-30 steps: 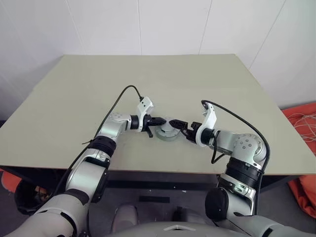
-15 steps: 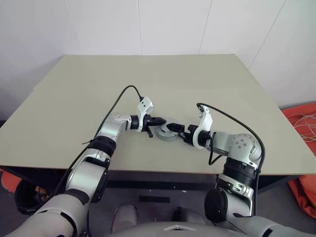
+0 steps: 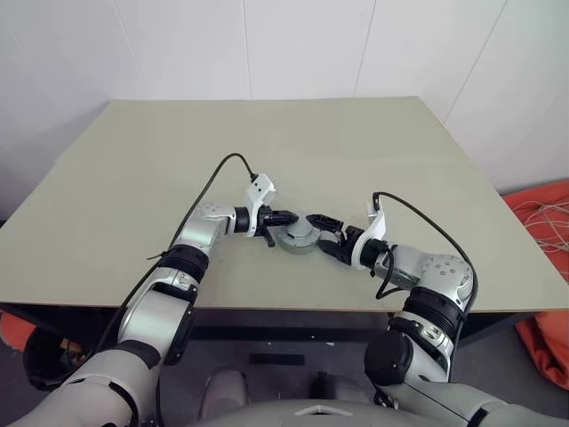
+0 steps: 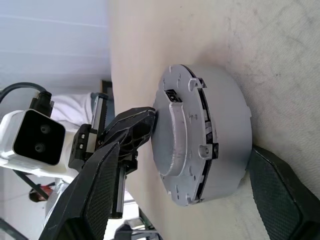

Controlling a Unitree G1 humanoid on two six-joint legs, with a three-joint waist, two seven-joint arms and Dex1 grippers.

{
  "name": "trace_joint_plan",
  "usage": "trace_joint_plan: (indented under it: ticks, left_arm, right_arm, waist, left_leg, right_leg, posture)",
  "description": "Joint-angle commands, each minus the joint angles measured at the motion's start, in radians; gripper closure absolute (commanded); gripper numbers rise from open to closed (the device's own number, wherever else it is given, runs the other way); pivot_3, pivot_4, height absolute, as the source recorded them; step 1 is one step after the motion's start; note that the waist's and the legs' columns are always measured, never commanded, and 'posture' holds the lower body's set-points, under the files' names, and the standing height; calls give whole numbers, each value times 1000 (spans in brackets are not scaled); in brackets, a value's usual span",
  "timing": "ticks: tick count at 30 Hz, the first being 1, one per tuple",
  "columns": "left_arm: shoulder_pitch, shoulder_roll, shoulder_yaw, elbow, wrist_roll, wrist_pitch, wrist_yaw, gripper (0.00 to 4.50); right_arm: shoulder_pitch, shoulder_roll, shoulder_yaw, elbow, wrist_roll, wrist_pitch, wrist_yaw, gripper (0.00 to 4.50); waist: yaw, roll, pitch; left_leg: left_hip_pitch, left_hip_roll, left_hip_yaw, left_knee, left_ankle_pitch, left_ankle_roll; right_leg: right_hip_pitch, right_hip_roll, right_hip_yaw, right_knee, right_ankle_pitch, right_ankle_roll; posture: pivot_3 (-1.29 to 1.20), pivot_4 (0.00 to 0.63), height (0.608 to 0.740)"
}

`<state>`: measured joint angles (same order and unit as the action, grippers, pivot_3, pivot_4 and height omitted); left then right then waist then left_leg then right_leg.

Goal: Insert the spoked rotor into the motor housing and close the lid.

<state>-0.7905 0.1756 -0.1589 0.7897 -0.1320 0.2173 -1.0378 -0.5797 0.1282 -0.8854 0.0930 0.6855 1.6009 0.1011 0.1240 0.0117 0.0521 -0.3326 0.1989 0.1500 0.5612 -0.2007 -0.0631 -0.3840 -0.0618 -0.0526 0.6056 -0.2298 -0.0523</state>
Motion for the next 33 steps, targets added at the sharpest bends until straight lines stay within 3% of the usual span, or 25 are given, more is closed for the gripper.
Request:
trace_joint_plan:
  ticks: [1, 6, 10, 13, 20, 22, 33]
  left_arm:
    - [2, -1, -14, 13, 23, 12, 3, 4500]
    - [3, 1, -14, 12, 23, 13, 3, 4500]
    - [5, 0, -14, 8, 22, 14, 3, 4500]
    - [7, 1, -14, 7, 22, 14, 4, 4500]
    - [9, 3, -13, 3, 23, 15, 3, 4500]
    - [8, 3, -11, 4, 24, 15, 4, 4500]
    - [3, 5, -5, 11, 23, 12, 5, 4500]
  right_arm:
    - [-29, 31, 16, 23, 89, 14, -13, 31]
    - [-12, 23, 45, 32, 196, 14, -33, 31]
    - [-17, 34, 37, 34, 190, 14, -65, 31]
    - [-17, 43, 34, 27, 180, 14, -87, 589]
    - [-21, 44, 30, 24, 194, 14, -109, 2912]
    - [-23, 42, 30, 25, 197, 14, -114, 3351]
    - [-26, 37, 29, 28, 199, 14, -120, 3374]
  waist:
    - [0, 0, 0]
    - [-1, 1, 1]
    - [-1, 1, 1]
    - [-1, 1, 1]
    - [-1, 1, 1]
    - [-1, 2, 1]
    - [-1, 2, 1]
  left_leg:
    - [0, 0, 0, 0, 0, 0]
    - [-1, 0, 0, 0, 0, 0]
    - [-1, 1, 0, 0, 0, 0]
    - [-1, 1, 0, 0, 0, 0]
    - [-1, 1, 0, -1, 0, 0]
    - [-1, 1, 0, -1, 0, 0]
    - [-2, 1, 0, -1, 0, -1]
  right_leg:
    - [0, 0, 0, 0, 0, -1]
    - [-1, 0, 0, 0, 0, -1]
    - [-2, 1, 0, 0, 0, -1]
    - [-2, 1, 0, 0, -3, 4]
    - [-3, 1, 0, 0, -2, 2]
    - [-3, 1, 0, 0, -3, 3]
    - [-3, 1, 0, 0, -3, 3]
  posture:
    - [0, 0, 740]
    - [0, 0, 740]
    - [0, 0, 740]
    - [0, 0, 740]
    - [0, 0, 740]
    - [0, 0, 740]
    - [0, 0, 740]
